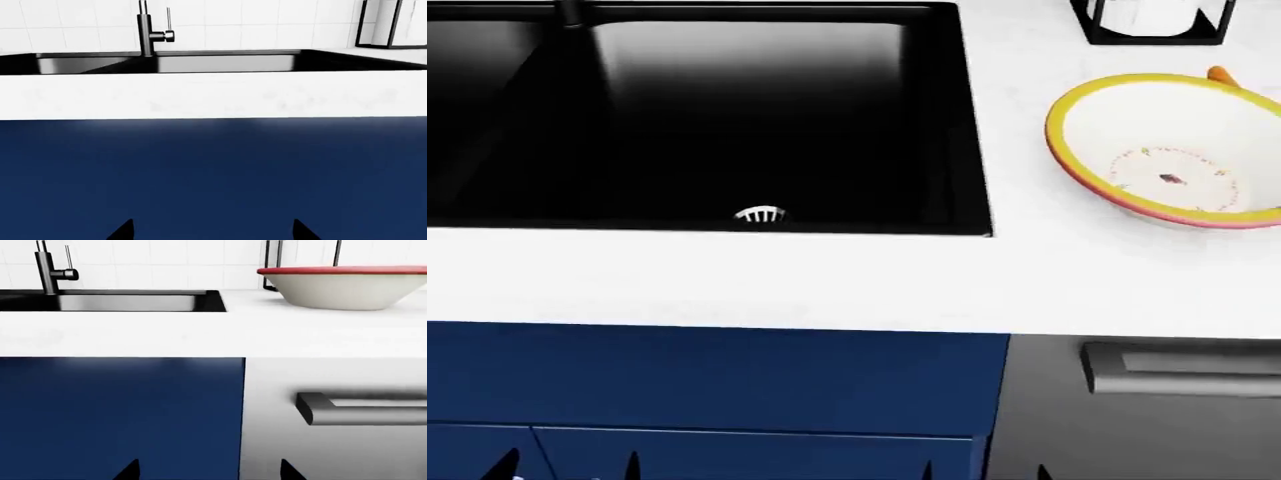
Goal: There is a mixed pile of frozen fruits and vegetables on the counter. Locate all the frozen vegetables and place the items in a bowl on the counter. Take all the frozen fruits and defrost them in a running sink.
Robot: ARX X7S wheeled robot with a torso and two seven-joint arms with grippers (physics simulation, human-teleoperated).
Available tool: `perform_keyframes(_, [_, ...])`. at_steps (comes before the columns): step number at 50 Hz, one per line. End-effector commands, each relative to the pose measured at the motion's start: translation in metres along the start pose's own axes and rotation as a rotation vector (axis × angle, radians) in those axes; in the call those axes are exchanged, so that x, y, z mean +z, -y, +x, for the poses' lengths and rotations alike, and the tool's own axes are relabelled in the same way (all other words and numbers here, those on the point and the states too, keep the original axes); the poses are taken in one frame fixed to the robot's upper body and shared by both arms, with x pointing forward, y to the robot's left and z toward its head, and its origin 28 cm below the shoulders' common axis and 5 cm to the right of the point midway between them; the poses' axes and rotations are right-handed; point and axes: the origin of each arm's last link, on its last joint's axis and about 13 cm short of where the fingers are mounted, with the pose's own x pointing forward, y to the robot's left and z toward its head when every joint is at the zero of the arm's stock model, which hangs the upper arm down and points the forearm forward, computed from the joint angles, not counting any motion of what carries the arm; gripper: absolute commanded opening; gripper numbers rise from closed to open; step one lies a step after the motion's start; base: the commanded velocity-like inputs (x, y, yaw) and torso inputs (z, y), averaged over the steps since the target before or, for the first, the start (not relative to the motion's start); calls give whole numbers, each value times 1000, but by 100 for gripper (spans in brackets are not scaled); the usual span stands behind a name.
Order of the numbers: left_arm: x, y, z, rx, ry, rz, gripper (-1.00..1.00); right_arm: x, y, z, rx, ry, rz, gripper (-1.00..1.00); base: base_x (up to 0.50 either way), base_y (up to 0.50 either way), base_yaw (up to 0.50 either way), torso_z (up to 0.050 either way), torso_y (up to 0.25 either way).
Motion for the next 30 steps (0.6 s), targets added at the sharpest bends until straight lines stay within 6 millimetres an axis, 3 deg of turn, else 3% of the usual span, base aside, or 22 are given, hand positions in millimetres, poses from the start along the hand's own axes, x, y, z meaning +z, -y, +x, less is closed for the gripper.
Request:
perform_keyframes(1, [-1, 0, 0, 2, -1, 8, 100, 0, 0, 0, -1, 3, -2, 100, 0, -500, 0, 0, 0])
perform_keyframes(30, [-1, 0, 0, 5, -8, 12, 100, 0, 0, 0, -5, 3, -4, 100, 0, -500, 0, 0, 0])
